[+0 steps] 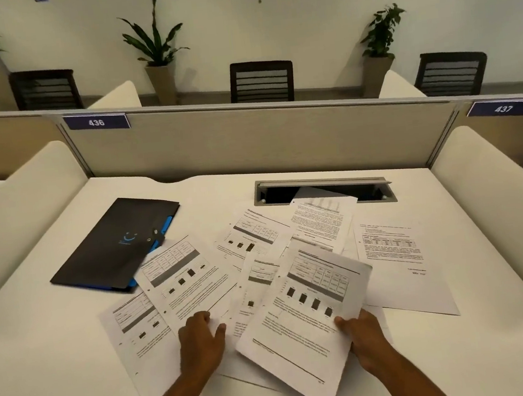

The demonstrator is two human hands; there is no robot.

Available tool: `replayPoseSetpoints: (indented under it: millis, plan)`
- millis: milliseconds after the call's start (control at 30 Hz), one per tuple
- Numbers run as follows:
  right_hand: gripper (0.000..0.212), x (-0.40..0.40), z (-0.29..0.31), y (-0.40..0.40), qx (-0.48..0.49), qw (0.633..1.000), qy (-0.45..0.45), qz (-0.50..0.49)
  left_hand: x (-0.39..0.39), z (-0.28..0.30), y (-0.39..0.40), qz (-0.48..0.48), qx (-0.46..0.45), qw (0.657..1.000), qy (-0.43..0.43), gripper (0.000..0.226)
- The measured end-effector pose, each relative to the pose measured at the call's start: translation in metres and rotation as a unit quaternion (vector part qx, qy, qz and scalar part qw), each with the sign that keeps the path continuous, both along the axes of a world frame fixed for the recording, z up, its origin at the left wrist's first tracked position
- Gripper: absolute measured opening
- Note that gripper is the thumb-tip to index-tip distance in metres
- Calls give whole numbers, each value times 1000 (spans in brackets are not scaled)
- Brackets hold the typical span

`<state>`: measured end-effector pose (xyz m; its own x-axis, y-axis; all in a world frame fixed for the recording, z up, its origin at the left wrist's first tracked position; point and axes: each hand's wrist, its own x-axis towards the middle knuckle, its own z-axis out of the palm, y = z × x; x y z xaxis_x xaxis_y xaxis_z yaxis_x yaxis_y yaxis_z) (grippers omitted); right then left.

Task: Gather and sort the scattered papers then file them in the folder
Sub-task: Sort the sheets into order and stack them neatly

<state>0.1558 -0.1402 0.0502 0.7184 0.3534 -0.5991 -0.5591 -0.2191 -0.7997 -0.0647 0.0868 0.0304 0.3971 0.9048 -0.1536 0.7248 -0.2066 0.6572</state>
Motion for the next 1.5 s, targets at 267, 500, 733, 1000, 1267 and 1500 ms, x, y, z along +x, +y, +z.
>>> replayPoseSetpoints:
  millis: [267, 500, 733, 1000, 1267, 1500]
  plan:
    - [33, -4, -11, -4, -33, 999, 2, 32, 20, -4, -11, -62, 15, 994, 86, 56]
    - [28, -4, -18, -8, -46, 998, -1, 52, 35, -4, -13, -61, -68, 994, 56, 62]
    - [29, -1, -19, -10, -39, 998, 0, 55, 37, 0, -15, -115, -67, 990, 52, 41]
    - [34, 32, -11, -20, -33, 997, -56, 43, -3, 21, 36, -63, -97, 993, -37, 22]
    - [34, 48, -8, -11, -71, 990, -71, 102, -24, 38, 67, 26, -131, 989, -69, 31]
    - [30, 33, -1, 18, -42, 991, -36, 121, 4, 29, 22, -59, -171, 982, -52, 36]
